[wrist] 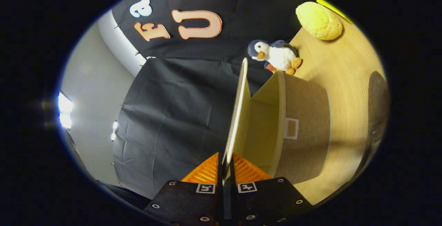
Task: Open the storage box then place both shoes into the box .Put the left shoe in first, then the right shoe, with the right side of both shoes facing outward in a uniform manner.
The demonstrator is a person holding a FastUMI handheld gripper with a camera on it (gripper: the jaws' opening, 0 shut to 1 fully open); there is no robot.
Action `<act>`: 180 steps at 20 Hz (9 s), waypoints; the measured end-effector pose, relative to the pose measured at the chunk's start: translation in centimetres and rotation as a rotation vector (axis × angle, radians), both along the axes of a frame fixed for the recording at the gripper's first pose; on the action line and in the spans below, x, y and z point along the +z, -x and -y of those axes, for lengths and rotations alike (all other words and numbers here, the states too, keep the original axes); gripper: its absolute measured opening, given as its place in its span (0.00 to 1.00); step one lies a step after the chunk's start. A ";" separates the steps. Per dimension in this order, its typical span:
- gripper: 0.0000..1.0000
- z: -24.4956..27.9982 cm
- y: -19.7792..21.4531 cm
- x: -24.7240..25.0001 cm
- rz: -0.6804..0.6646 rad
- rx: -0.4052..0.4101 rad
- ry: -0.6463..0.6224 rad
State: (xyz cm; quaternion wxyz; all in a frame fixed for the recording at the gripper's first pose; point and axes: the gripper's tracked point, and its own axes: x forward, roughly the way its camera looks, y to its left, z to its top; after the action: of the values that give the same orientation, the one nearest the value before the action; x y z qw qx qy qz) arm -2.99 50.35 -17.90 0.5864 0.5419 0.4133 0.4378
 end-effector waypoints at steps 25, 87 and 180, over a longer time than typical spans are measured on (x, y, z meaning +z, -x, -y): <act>0.89 -8.5 -4.8 3.6 0.309 -0.026 0.474; 0.03 1.7 -6.0 -5.3 0.052 -0.191 1.128; 0.04 1.3 -5.4 -4.7 0.181 -0.037 1.180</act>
State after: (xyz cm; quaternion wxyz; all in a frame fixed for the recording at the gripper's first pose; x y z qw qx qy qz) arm 2.44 49.00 -22.58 0.8288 0.0925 0.5255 0.1683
